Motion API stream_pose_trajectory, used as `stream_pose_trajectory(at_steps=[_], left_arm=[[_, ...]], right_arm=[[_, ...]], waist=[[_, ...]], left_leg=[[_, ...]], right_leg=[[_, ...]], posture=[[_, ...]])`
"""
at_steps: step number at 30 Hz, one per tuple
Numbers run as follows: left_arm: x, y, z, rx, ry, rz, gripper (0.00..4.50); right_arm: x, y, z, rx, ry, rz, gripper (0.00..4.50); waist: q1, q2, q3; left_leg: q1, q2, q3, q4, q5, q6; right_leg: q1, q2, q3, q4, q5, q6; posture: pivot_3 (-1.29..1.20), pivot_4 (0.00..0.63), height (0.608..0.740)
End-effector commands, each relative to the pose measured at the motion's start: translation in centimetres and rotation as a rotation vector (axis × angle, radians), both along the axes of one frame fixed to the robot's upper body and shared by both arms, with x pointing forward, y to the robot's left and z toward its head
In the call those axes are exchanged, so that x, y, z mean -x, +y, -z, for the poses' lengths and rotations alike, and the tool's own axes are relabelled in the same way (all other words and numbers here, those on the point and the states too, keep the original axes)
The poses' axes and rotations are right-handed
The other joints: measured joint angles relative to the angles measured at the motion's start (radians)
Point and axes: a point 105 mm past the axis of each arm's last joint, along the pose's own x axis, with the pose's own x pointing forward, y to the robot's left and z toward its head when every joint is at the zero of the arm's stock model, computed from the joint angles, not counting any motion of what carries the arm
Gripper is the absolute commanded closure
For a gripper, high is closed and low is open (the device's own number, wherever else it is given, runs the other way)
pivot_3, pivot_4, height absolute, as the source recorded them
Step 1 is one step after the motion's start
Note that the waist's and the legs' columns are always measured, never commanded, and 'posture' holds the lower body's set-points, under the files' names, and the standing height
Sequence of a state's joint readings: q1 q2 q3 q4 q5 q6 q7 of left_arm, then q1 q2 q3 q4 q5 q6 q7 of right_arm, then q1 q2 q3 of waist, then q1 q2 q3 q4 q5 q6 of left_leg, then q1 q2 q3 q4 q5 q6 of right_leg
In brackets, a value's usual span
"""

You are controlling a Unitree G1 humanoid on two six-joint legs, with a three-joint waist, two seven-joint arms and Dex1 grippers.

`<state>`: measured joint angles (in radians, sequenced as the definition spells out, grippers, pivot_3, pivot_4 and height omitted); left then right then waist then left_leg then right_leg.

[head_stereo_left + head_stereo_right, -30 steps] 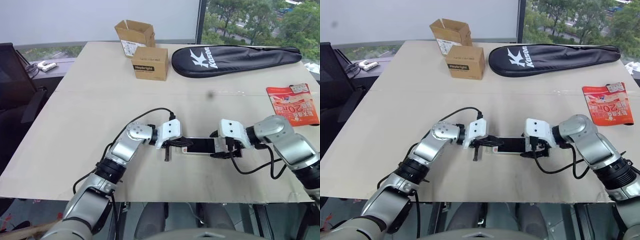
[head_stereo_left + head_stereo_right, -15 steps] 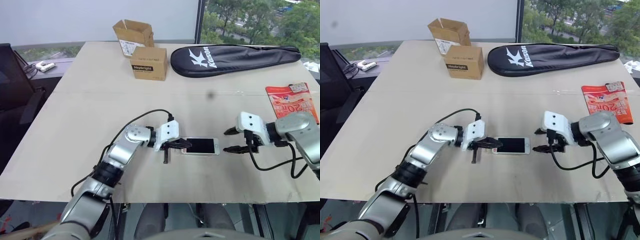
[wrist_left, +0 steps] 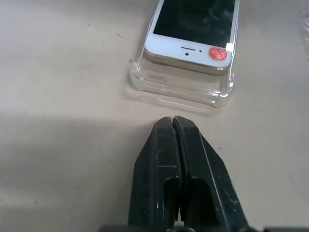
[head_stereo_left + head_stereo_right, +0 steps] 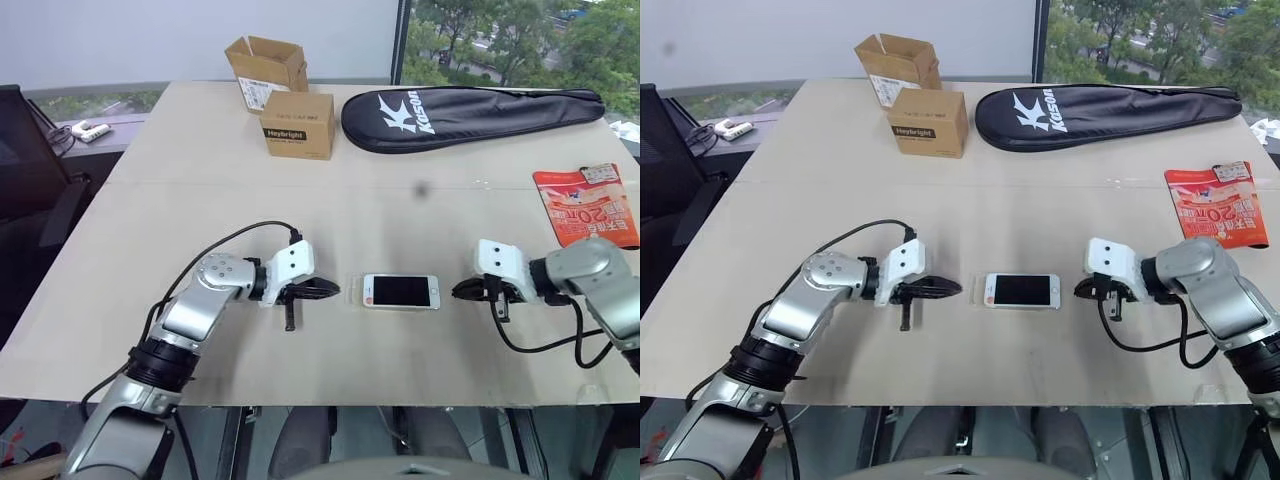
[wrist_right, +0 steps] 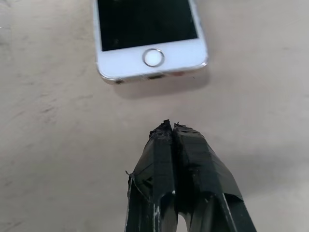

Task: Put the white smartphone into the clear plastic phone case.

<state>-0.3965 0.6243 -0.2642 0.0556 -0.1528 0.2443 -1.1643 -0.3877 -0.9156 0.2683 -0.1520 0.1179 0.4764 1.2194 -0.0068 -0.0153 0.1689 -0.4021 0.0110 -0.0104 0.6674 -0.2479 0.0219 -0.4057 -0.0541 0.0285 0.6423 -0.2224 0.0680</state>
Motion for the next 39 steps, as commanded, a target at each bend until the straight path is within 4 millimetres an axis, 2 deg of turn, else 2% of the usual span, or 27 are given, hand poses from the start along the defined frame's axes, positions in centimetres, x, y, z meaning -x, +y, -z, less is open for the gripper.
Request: stream_pose_trajectory(at_steps=[1,7,11,14,16,19,22,23,26,28,33,37,39], left_arm=[[-0.1,-1.6,1.3,0.002,0.024,0.013,4.5],[-0.1,-5.0,1.1,0.06,0.026,0.07,4.5],[0.1,-7.1,1.1,0.091,0.035,0.095,4.5],[0.8,-7.8,1.2,0.105,0.044,0.109,4.5],[1.1,-7.4,1.2,0.103,0.044,0.105,4.5],[0.9,-5.7,0.5,0.094,0.021,0.067,4.5],[0.2,-4.2,-0.7,0.089,-0.011,0.031,4.5],[-0.3,-4.0,-1.9,0.116,-0.035,0.014,4.5],[-1.0,-4.6,-5.4,0.22,-0.076,0.019,4.5],[-0.6,-5.7,-5.9,0.263,-0.061,0.049,4.5],[0.5,-8.1,-4.8,0.313,0.004,0.093,4.5],[1.4,-9.4,-1.0,0.245,0.084,0.107,4.5],[1.2,-9.3,0.2,0.217,0.104,0.084,4.5]], right_arm=[[0.0,0.8,-0.8,0.008,-0.029,-0.055,4.47],[-0.2,3.0,-1.3,0.006,-0.066,-0.113,4.47],[0.3,4.6,-1.2,0.005,-0.066,-0.165,4.47],[0.6,4.6,-0.8,0.016,-0.057,-0.167,4.47],[0.3,3.7,-0.9,0.037,-0.061,-0.143,4.47],[-0.2,1.4,-1.6,0.07,-0.073,-0.082,4.47],[-0.4,-0.2,-2.4,0.072,-0.093,-0.036,4.47],[-0.5,-0.8,-2.8,0.066,-0.099,-0.01,4.47],[-0.7,-2.9,-3.8,0.034,-0.123,0.066,4.47],[-0.6,-3.1,-4.0,-0.03,-0.128,0.09,4.47],[-0.5,-1.0,-5.0,-0.401,-0.166,0.114,4.47],[-0.2,0.7,-4.8,-0.674,-0.206,0.135,4.47],[-0.1,1.2,-4.1,-0.734,-0.182,0.158,4.47]], waist=[[0.009,0.0,0.0],[0.024,0.0,0.0],[0.024,0.0,0.0],[0.024,0.0,-0.001],[0.024,0.0,-0.001],[0.023,0.0,-0.001],[0.02,0.0,0.0],[0.019,0.0,0.0],[0.019,0.0,0.001],[0.021,0.0,0.0],[0.013,0.0,0.0],[0.012,0.0,0.0],[0.011,0.0,0.0]], left_leg=[[0.0,0.0,0.0,0.0,0.0,0.0],[0.0,-0.001,0.0,0.002,0.0,0.0],[0.0,-0.002,0.0,0.002,0.0,0.0],[0.001,-0.002,-0.001,0.002,0.0,0.0],[0.003,-0.002,-0.001,0.002,0.0,0.0],[0.003,-0.002,-0.001,0.002,0.0,0.0],[0.0,-0.002,-0.001,0.001,0.0,0.0],[0.0,-0.002,-0.001,0.001,0.0,0.0],[-0.004,-0.001,-0.001,0.001,0.0,0.0],[-0.006,0.0,-0.002,0.001,0.0,0.0],[-0.01,-0.001,-0.002,0.002,0.0,0.0],[-0.01,-0.001,-0.003,0.002,0.0,0.0],[-0.01,-0.001,-0.004,0.002,0.0,0.0]], right_leg=[[0.0,0.0,0.0,0.0,0.0,0.0],[0.001,-0.001,0.0,0.0,-0.002,-0.004],[0.001,-0.001,0.0,0.0,-0.001,-0.002],[0.004,-0.001,0.0,0.0,-0.001,-0.003],[0.006,-0.002,0.0,-0.001,-0.002,-0.004],[0.006,-0.002,0.0,-0.001,-0.002,-0.004],[0.003,-0.002,-0.001,-0.001,-0.002,-0.003],[0.002,-0.002,0.0,-0.001,-0.001,-0.002],[-0.002,-0.001,-0.001,0.0,0.0,0.0],[-0.004,0.0,-0.002,0.0,0.0,0.0],[-0.006,0.0,-0.001,-0.001,0.0,0.0],[-0.007,0.001,-0.002,0.0,0.0,0.0],[-0.007,0.001,-0.002,0.001,0.0,0.0]], posture=[[0.0,0.15,0.74],[0.0,0.15,0.74],[0.0,0.15,0.74],[0.0,0.15,0.74],[0.0,0.15,0.74],[0.0,0.15,0.74],[0.0,0.15,0.74],[0.0,0.15,0.74],[0.0,0.15,0.74],[0.0,0.15,0.74],[0.0,0.15,0.74],[0.0,0.15,0.74],[0.0,0.15,0.74]])
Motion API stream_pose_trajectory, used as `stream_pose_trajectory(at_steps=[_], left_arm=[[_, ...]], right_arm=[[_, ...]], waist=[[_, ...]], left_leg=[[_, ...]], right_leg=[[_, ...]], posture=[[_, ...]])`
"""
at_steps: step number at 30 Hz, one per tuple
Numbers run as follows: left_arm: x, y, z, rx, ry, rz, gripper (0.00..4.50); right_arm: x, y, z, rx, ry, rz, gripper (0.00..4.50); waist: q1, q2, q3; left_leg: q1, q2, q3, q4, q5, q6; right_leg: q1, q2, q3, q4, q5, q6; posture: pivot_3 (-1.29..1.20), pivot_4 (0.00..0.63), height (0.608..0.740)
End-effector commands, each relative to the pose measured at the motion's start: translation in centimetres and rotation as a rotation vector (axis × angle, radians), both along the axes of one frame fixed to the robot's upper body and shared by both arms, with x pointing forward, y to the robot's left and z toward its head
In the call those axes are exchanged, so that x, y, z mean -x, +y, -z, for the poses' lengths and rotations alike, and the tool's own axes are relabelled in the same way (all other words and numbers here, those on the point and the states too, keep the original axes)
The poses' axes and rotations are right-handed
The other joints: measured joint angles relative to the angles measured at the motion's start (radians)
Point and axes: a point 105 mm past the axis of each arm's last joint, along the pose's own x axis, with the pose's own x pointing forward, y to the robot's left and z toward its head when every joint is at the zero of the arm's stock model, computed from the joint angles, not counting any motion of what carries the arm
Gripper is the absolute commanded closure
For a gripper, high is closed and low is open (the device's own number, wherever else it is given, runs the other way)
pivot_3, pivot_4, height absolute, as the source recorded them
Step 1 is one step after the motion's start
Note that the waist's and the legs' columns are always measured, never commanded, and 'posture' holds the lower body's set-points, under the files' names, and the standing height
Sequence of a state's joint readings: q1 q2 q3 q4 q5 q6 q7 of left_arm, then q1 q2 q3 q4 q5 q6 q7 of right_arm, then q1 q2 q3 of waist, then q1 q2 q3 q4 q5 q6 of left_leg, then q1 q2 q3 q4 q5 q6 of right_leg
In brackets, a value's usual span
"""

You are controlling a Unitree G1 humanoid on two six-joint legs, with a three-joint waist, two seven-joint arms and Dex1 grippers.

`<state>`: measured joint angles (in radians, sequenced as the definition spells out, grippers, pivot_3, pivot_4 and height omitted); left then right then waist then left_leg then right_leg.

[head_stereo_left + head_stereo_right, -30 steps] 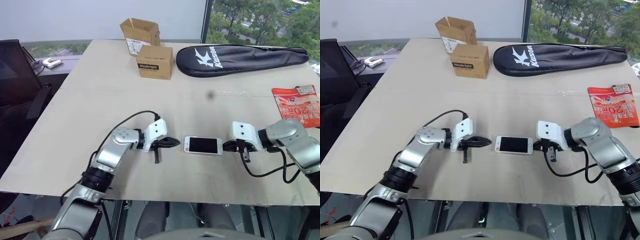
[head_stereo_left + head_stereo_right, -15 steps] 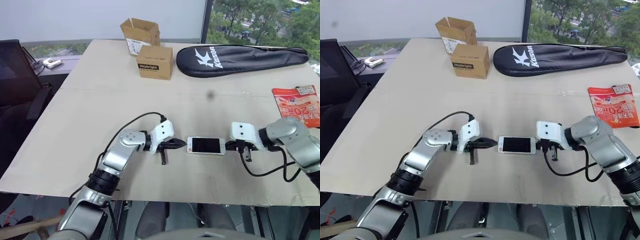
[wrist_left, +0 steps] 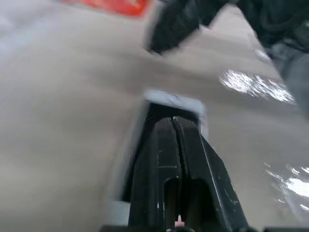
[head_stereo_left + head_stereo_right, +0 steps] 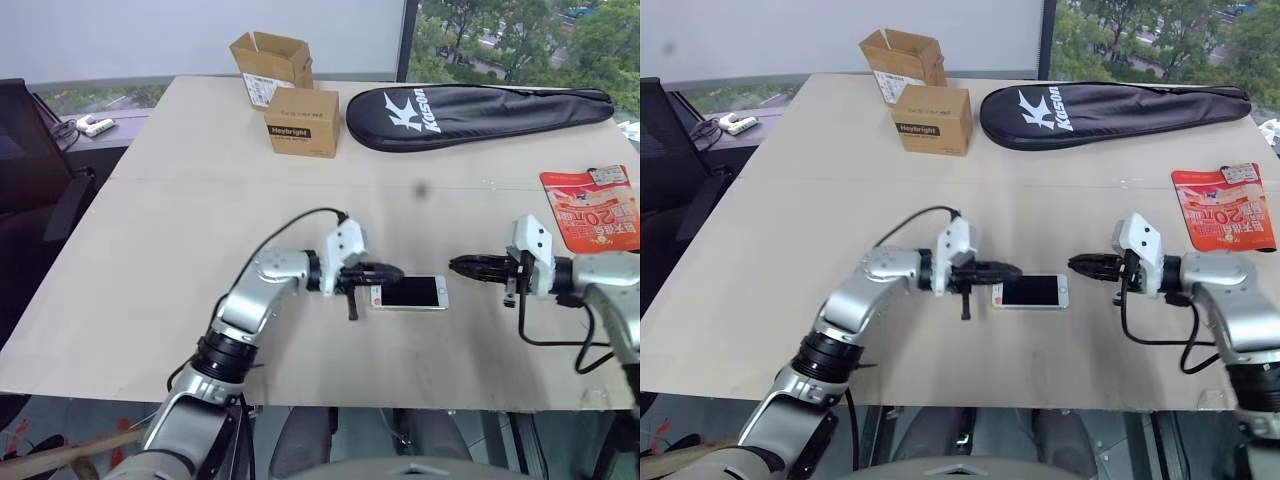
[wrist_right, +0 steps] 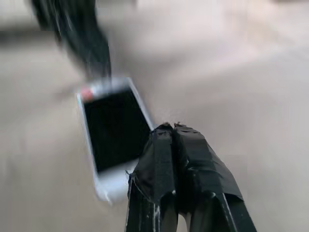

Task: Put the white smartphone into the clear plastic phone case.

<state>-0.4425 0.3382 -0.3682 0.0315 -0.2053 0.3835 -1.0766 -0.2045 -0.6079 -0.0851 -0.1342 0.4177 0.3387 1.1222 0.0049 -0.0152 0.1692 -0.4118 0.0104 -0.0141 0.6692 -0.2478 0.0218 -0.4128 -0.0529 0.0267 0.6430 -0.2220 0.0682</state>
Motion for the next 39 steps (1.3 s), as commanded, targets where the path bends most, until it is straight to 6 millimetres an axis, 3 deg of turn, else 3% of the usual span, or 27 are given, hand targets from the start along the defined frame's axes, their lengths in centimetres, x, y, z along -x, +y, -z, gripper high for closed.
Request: stream_pose_trajectory(at_steps=[1,4,9,13,21,26,33,39], left_arm=[[-0.4,0.1,1.1,-0.033,-0.01,-0.02,4.5],[-0.4,0.3,2.5,-0.094,-0.023,-0.007,4.5],[-0.6,0.3,3.0,-0.096,-0.016,-0.016,4.5],[-0.6,0.5,3.1,-0.098,-0.018,-0.019,4.5],[-0.5,0.8,3.3,-0.106,-0.015,-0.029,4.5],[-0.4,0.9,3.3,-0.103,-0.012,-0.04,4.5],[-0.5,1.0,3.3,-0.109,-0.014,-0.043,4.5],[-0.6,1.0,3.5,-0.116,-0.012,-0.043,4.5]], right_arm=[[0.0,-0.3,-0.6,-0.085,-0.036,0.024,4.47],[-0.1,-0.4,1.6,-0.087,0.008,0.046,4.47],[0.4,-2.7,8.4,0.074,0.176,0.13,4.47],[1.3,-3.6,11.1,0.185,0.274,0.134,4.47],[3.3,-2.8,13.1,0.441,0.364,0.009,4.47],[3.8,-2.4,13.2,0.545,0.34,-0.073,4.47],[5.8,-1.9,12.5,0.585,0.313,-0.257,4.47],[6.6,-1.9,12.8,0.61,0.328,-0.305,4.47]], waist=[[0.0,0.0,0.0],[0.004,0.0,-0.001],[0.006,0.002,-0.003],[0.003,-0.002,-0.015],[0.009,-0.009,-0.032],[0.009,-0.012,-0.043],[0.01,-0.012,-0.048],[0.012,-0.012,-0.048]], left_leg=[[0.0,0.0,0.0,0.0,0.0,0.0],[0.001,0.0,0.0,0.001,0.0,0.0],[0.013,0.0,0.002,-0.001,0.0,0.0],[0.021,0.0,0.003,-0.001,0.0,0.0],[0.03,0.002,-0.002,-0.002,-0.001,0.0],[0.031,0.002,-0.007,-0.004,-0.002,0.001],[0.031,0.003,-0.011,-0.01,-0.002,0.001],[0.031,0.002,-0.014,-0.016,-0.002,0.001]], right_leg=[[0.0,0.0,0.0,0.0,0.0,0.0],[0.002,0.0,0.0,0.0,0.0,0.0],[0.013,-0.001,0.001,-0.002,-0.003,-0.004],[0.019,-0.001,0.002,-0.002,-0.003,-0.004],[0.029,-0.003,0.0,-0.004,-0.006,-0.002],[0.032,-0.003,-0.002,-0.008,-0.007,-0.003],[0.034,-0.003,-0.007,-0.017,-0.006,-0.004],[0.034,-0.004,-0.01,-0.018,-0.007,-0.009]], posture=[[0.0,0.15,0.74],[0.0,0.15,0.74],[0.0,0.15,0.74],[0.0,0.15,0.74],[0.0,0.15,0.74],[0.0,0.15,0.74],[0.0,0.15,0.74],[0.0,0.15,0.74]])
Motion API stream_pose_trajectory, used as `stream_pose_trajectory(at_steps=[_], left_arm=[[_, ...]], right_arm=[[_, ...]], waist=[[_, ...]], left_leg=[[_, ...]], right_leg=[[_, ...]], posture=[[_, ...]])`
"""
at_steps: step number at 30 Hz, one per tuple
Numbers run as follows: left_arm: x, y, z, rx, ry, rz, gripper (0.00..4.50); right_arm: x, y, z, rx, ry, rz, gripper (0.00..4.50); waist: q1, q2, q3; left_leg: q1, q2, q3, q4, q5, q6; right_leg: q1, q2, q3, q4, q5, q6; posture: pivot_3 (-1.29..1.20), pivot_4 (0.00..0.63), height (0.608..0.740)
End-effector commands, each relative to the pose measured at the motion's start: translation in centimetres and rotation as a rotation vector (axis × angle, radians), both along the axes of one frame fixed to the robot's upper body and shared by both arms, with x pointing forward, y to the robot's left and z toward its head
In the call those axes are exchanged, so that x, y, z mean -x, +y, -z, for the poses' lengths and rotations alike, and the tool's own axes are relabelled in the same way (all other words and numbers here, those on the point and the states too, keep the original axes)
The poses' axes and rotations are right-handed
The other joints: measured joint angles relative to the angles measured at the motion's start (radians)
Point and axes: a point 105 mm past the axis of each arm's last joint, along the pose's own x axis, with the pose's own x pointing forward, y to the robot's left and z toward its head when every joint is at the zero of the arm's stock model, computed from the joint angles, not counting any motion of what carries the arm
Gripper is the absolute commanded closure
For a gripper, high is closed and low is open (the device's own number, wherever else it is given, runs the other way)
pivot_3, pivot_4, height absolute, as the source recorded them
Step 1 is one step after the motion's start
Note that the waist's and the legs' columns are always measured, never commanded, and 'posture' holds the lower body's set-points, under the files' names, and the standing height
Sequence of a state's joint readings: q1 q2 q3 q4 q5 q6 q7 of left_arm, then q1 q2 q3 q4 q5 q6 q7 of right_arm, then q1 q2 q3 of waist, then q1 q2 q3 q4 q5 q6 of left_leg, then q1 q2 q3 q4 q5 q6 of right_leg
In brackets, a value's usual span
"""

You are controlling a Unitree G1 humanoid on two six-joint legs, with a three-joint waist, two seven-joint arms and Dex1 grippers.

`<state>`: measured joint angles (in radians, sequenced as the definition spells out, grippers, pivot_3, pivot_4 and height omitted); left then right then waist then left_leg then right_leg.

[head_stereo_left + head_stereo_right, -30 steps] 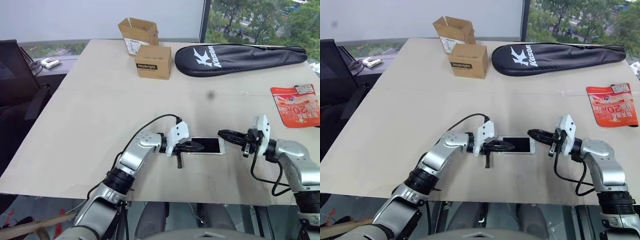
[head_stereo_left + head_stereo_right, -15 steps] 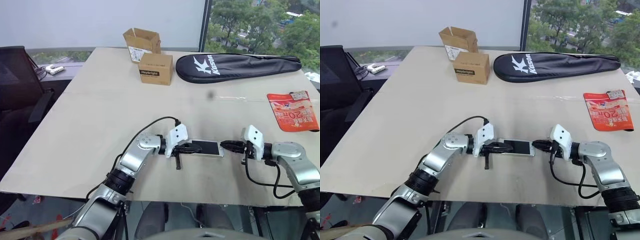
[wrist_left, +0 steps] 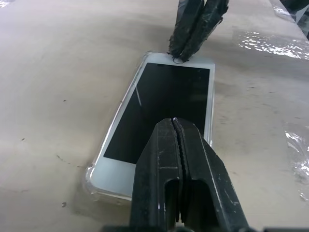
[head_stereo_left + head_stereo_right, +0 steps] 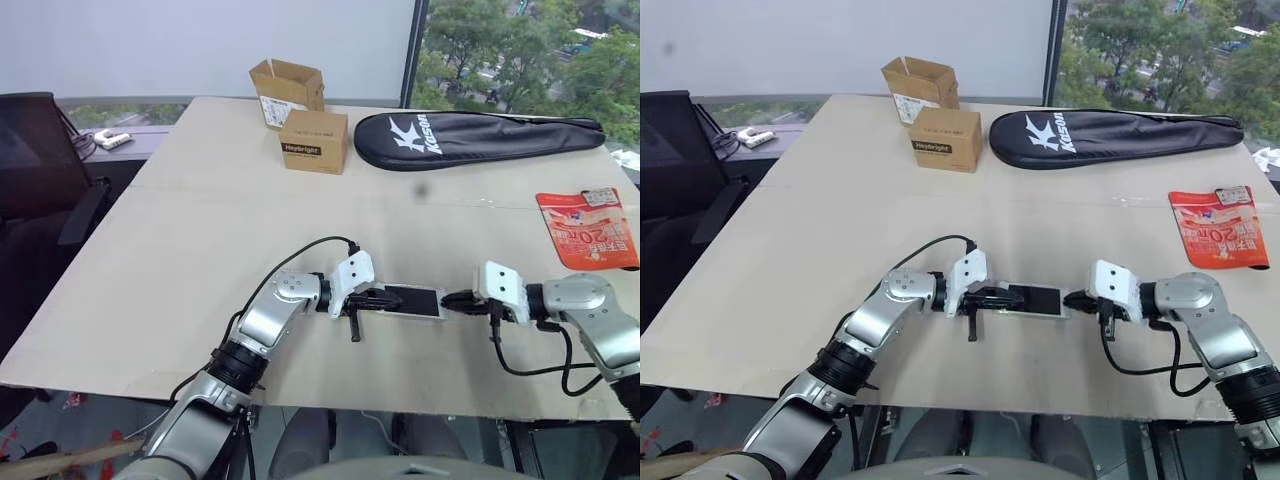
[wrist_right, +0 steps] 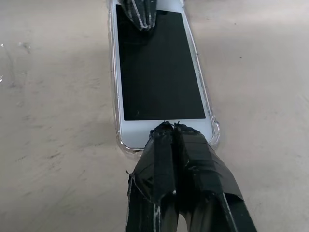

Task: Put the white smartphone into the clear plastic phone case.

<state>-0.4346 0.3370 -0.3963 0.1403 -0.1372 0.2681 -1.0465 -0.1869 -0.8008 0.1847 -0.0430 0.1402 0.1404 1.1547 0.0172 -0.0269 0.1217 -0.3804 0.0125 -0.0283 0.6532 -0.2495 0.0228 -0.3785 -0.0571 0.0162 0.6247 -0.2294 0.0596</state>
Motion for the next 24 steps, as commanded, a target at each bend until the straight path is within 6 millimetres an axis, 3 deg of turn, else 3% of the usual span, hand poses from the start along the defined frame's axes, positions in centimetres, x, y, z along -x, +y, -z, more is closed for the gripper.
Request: stream_pose_trajectory(at_steps=[1,11,19,24], left_arm=[[0.0,0.5,1.3,-0.053,0.022,-0.012,4.5],[0.1,0.4,1.4,-0.053,0.025,-0.015,4.5],[0.1,0.3,1.6,-0.058,0.027,-0.012,4.5],[0.1,0.3,1.6,-0.058,0.026,-0.01,4.5]], right_arm=[[5.1,-0.8,6.6,0.159,0.305,-0.08,4.47],[5.9,-1.9,7.4,0.304,0.293,-0.17,4.47],[6.5,0.6,5.8,0.124,0.299,-0.22,4.47],[6.8,1.1,5.5,0.069,0.303,-0.242,4.47]], waist=[[0.0,0.0,0.0],[0.006,-0.005,-0.006],[0.009,-0.008,-0.009],[0.005,-0.008,-0.009]], left_leg=[[0.0,0.0,0.0,-0.001,0.0,0.0],[0.0,-0.003,-0.004,-0.003,0.0,0.0],[0.0,-0.005,-0.004,-0.004,-0.001,0.0],[0.001,-0.004,-0.006,-0.009,-0.001,0.0]], right_leg=[[0.0,0.0,0.0,0.0,0.0,0.0],[0.001,-0.005,-0.006,0.0,-0.005,0.001],[0.001,-0.009,-0.007,-0.001,-0.006,0.002],[0.001,-0.009,-0.01,-0.001,-0.009,-0.002]], posture=[[0.0,0.15,0.74],[0.0,0.15,0.74],[0.0,0.15,0.74],[0.0,0.15,0.74]])
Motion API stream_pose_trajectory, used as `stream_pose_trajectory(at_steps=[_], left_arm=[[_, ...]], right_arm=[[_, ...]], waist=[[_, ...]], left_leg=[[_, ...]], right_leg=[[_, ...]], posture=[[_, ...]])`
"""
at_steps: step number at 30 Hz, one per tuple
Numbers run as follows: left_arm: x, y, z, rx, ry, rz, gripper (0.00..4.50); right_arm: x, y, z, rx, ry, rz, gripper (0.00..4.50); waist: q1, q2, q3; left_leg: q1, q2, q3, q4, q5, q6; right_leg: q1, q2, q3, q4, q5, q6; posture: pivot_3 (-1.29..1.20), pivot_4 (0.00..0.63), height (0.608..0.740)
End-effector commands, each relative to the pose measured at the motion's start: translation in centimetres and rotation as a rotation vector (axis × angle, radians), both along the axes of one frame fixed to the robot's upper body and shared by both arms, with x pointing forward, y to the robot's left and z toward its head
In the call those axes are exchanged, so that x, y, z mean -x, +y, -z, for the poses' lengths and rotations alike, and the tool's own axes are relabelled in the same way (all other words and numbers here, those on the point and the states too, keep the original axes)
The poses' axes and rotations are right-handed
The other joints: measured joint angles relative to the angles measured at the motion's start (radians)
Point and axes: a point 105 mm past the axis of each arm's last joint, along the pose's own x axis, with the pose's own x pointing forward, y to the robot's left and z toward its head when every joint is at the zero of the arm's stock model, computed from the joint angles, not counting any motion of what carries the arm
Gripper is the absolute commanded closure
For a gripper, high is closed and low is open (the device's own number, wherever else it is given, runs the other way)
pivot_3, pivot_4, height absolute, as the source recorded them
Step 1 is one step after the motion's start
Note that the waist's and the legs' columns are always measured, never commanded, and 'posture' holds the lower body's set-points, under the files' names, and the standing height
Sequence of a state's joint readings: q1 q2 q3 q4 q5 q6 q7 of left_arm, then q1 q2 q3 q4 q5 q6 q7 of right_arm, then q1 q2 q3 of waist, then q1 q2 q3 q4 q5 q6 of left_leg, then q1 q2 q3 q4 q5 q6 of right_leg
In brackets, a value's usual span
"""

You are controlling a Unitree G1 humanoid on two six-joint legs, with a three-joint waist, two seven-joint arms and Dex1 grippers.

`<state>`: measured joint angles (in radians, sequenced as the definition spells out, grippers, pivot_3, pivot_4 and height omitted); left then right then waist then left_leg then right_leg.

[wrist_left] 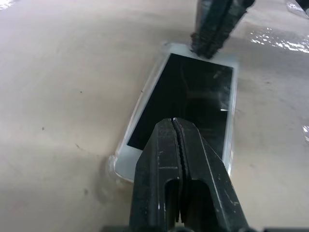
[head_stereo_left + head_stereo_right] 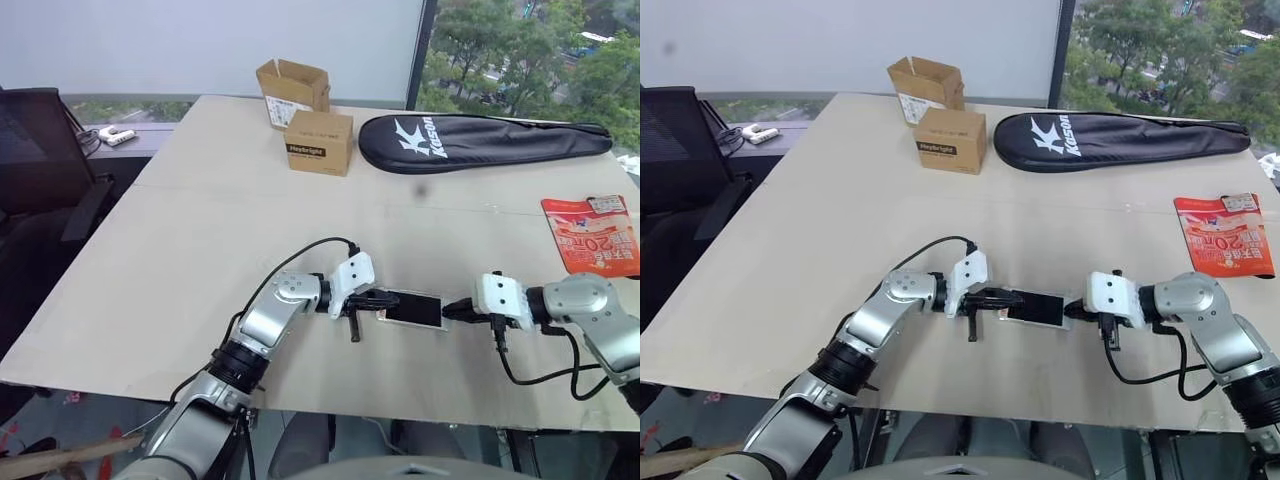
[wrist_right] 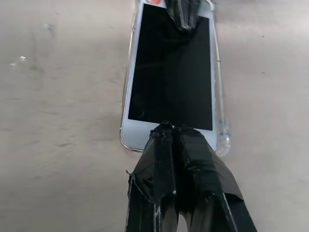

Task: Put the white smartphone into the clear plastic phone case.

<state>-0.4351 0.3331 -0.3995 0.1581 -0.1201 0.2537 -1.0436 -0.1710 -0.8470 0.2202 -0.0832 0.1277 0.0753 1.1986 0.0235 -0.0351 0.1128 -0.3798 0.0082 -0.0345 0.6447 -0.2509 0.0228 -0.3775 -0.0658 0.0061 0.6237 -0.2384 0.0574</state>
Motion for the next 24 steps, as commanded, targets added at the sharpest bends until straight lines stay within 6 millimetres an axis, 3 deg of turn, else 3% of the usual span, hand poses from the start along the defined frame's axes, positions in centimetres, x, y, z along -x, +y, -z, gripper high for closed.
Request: stream_pose_trajectory(at_steps=[1,7,16,24], left_arm=[[0.2,0.3,1.3,-0.046,0.031,-0.007,4.5],[0.3,0.3,1.5,-0.053,0.031,-0.003,4.5],[0.5,0.2,1.4,-0.056,0.028,0.003,4.5],[0.6,0.3,1.5,-0.06,0.031,0.001,4.5]], right_arm=[[5.3,0.8,5.4,0.021,0.308,-0.107,4.47],[5.2,0.7,5.4,0.012,0.306,-0.097,4.47],[2.4,0.8,5.6,0.007,0.16,-0.03,4.47],[0.0,1.0,4.6,-0.029,0.036,0.017,4.47]], waist=[[-0.003,0.0,0.0],[-0.009,0.003,0.0],[-0.018,0.003,-0.001],[-0.037,0.005,0.002]], left_leg=[[0.0,0.0,0.0,-0.001,0.0,0.0],[0.001,0.001,-0.003,-0.006,0.0,0.0],[0.004,0.003,-0.003,-0.007,0.0,0.0],[0.01,0.005,0.0,-0.007,0.0,0.0]], right_leg=[[0.0,0.0,-0.001,0.0,-0.001,-0.001],[0.0,0.003,-0.004,0.0,-0.002,-0.003],[0.0,0.006,-0.003,0.0,-0.005,0.0],[0.002,0.009,0.004,0.002,-0.003,-0.002]], posture=[[0.0,0.15,0.74],[0.0,0.15,0.74],[0.0,0.15,0.74],[0.0,0.15,0.74]])
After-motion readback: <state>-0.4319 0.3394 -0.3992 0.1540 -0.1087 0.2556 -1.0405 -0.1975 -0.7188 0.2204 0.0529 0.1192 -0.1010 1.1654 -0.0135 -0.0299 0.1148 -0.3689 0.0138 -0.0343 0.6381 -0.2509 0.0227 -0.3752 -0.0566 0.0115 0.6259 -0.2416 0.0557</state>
